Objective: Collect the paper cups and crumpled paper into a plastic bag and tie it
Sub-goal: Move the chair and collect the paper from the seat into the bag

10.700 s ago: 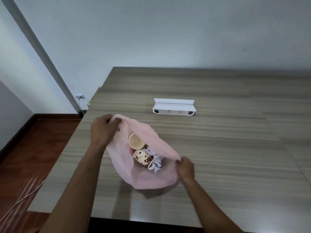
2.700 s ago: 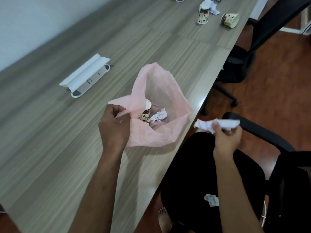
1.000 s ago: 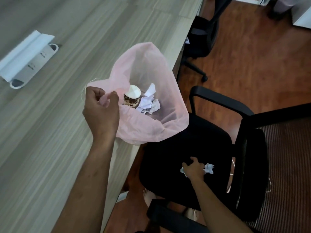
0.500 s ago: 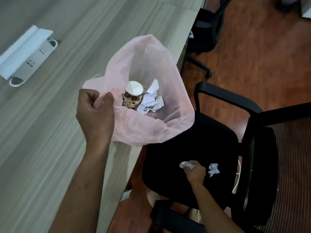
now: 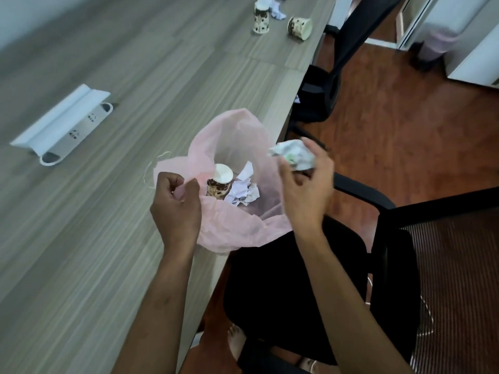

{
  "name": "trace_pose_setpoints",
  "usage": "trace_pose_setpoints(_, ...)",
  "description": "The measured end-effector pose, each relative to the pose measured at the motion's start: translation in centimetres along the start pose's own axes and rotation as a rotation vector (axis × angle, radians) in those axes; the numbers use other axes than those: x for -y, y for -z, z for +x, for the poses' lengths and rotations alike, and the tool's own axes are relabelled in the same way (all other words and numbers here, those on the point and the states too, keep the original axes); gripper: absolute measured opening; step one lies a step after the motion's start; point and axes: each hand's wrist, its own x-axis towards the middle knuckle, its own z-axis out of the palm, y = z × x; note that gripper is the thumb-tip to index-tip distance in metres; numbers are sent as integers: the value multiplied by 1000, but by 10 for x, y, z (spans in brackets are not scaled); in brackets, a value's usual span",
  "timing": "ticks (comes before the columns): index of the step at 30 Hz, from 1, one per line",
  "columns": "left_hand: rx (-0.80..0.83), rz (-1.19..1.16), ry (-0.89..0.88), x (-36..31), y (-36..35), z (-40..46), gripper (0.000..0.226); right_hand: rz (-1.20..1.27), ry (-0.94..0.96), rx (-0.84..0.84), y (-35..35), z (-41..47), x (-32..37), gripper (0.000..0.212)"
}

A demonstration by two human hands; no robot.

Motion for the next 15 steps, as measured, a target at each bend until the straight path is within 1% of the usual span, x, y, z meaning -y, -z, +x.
trace_pose_setpoints(2, -1, 4, 2, -1, -1, -2, 11, -140, 26, 288, -17, -3, 1, 48)
trace_pose_setpoints(4, 0, 11, 5, -2, -1, -1, 11, -373, 45, 592, -27, -8, -5, 47)
trace_pose_setpoints(5, 0, 13, 6, -3, 0, 0, 11, -449, 56, 670, -28, -9, -8, 44)
trace_pose_setpoints(6, -1, 12, 8, -3, 0, 1, 11, -467, 53, 684, -27, -10, -11, 39)
trace_pose_setpoints(8, -4, 13, 7, -4, 1, 4, 11, -369, -1, 604, -21, -11, -17, 30)
trace_pose_setpoints(10, -4, 16, 5, -3, 0, 5, 11, -293, -32, 470, -9, -8, -23, 26)
trace_pose_setpoints(14, 11, 7, 17, -4, -7, 3, 11, -359, 29, 104, 24, 4, -37, 15)
trace_pose_setpoints(15, 10, 5, 11, -5, -7, 1, 11, -390, 20, 47, 32, 4, -42, 13)
